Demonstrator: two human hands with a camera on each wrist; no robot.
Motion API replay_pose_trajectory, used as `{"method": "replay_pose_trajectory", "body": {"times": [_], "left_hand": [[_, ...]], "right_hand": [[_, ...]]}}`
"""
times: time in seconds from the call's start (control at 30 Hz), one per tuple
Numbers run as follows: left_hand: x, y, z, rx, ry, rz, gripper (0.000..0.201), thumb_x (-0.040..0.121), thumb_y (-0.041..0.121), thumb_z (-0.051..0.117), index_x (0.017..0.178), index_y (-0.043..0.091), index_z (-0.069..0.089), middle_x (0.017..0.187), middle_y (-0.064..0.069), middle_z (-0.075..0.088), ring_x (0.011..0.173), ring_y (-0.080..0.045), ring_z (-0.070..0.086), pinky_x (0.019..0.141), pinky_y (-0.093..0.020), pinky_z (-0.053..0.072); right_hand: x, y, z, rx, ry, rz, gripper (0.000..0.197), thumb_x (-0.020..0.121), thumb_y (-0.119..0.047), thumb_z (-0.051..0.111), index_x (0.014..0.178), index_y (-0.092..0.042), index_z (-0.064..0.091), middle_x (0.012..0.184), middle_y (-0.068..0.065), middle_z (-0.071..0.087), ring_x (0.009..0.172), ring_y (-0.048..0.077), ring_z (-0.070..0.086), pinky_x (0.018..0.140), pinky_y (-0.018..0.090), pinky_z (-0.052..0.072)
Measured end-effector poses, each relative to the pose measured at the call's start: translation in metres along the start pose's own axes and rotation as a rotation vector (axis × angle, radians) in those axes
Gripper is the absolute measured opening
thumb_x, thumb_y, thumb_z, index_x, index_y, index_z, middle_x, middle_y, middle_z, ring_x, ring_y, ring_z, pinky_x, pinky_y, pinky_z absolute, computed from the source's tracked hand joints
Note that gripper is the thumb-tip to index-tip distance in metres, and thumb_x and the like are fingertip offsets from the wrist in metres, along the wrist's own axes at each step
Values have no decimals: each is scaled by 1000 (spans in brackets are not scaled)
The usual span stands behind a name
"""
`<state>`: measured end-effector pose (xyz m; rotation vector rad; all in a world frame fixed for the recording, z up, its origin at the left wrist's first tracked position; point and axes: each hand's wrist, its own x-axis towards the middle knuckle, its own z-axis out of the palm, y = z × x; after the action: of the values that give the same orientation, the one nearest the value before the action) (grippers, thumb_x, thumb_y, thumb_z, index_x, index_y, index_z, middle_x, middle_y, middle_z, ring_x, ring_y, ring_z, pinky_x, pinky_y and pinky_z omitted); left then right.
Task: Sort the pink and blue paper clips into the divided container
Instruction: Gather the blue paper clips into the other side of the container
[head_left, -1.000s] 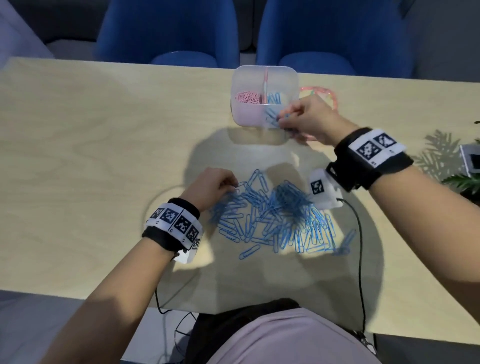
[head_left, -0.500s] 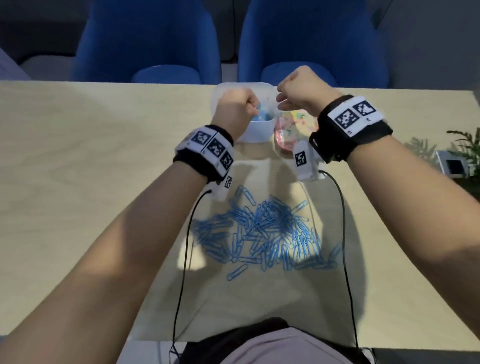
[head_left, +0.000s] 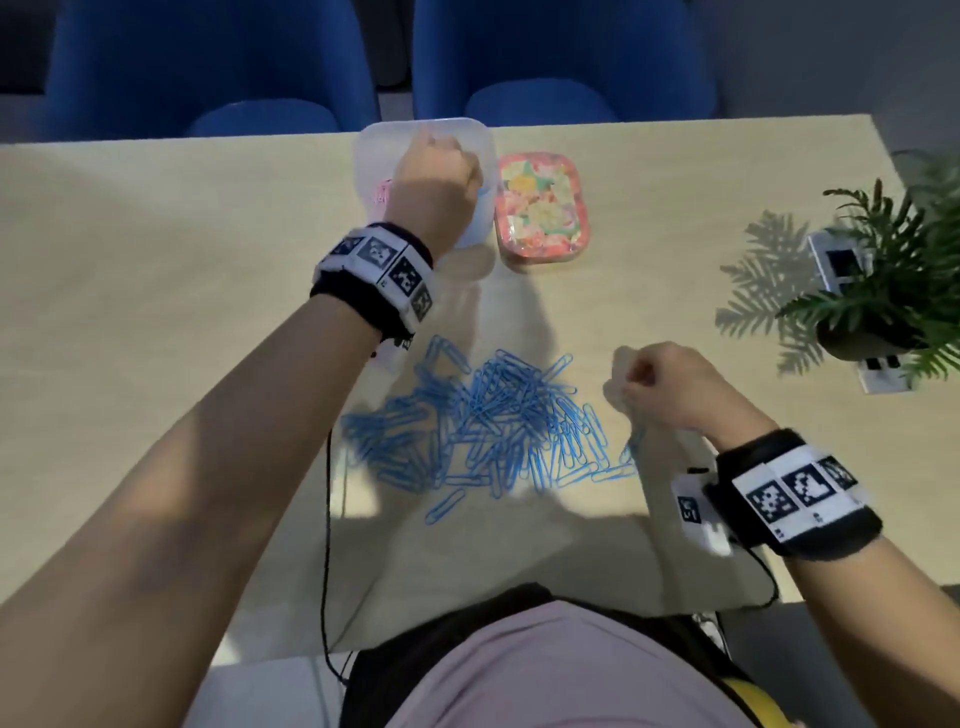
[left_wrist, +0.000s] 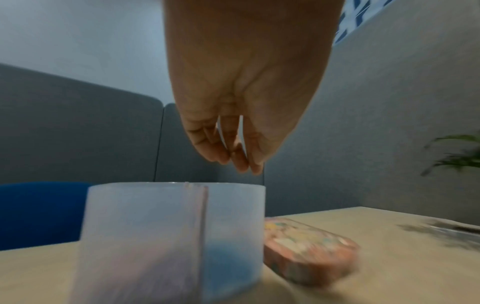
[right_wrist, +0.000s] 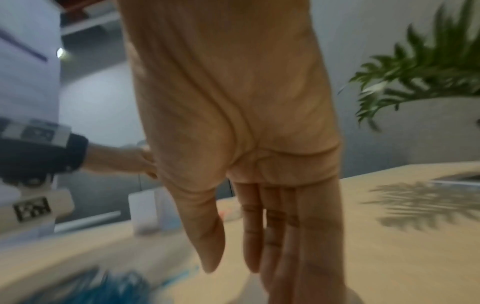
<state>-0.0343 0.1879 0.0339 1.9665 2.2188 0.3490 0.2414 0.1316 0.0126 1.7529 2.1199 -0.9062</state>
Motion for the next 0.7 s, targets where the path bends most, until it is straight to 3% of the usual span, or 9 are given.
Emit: {"method": "replay_pose_trajectory", "body": {"times": [0.07,0.13,0.2,0.27,0.33,0.47,0.57,0.7], "left_hand": [[-36,-2,12,-60,-29,23,26,92,12,44,104,5,65,109,-19,61,103,-33,55,87,-40,44],[-70,-6,35,-129,-184,35,24,90,17,51,109,7,63,115,-16,59,107,-31,53,92,-40,44],[-94,-5,57,-141,-287,50,29,91,24,52,115,10,60,125,-13,52,117,-31,44,99,-43,40],[-108,2,73,-85,-306,83,31,92,29,49,118,15,57,133,-8,47,124,-31,40,97,-45,40],[-116,9,80,-7,-328,135,33,90,30,51,121,18,54,138,-5,44,127,-29,38,97,-45,38],[-125,10,78,-76,-373,257,28,89,23,53,115,15,61,126,-7,55,115,-31,47,96,-44,41],[-135,1,70,-170,-369,250,30,89,24,54,117,12,59,120,-11,57,110,-31,52,96,-41,40],[-149,-8,63,-215,-364,248,65,77,41,69,130,11,46,126,-12,49,115,-27,44,100,-36,35]], "right_hand": [[-18,14,15,-24,-3,123,11,82,-12,61,75,-15,52,90,11,65,93,31,60,71,27,36],[-26,19,31,80,61,171,17,82,-6,57,71,-13,47,72,-1,58,78,27,56,66,25,30],[-23,14,44,188,167,93,17,78,-2,57,69,-12,46,65,-3,51,74,27,55,63,26,27],[-14,-1,57,213,212,-18,5,78,-4,56,79,-8,54,81,11,58,85,33,57,65,28,30],[-1,-19,70,199,203,-105,13,80,-3,53,92,-3,57,96,21,60,93,35,56,71,33,31],[10,-43,67,250,149,-238,30,82,-7,55,112,-2,57,105,18,62,100,33,57,83,33,39],[16,-24,53,297,201,-149,31,83,-17,60,112,-7,59,102,14,64,98,32,60,83,35,44],[16,-10,55,108,175,-79,43,78,-47,66,97,-9,58,103,17,54,95,31,55,82,36,45]]}}
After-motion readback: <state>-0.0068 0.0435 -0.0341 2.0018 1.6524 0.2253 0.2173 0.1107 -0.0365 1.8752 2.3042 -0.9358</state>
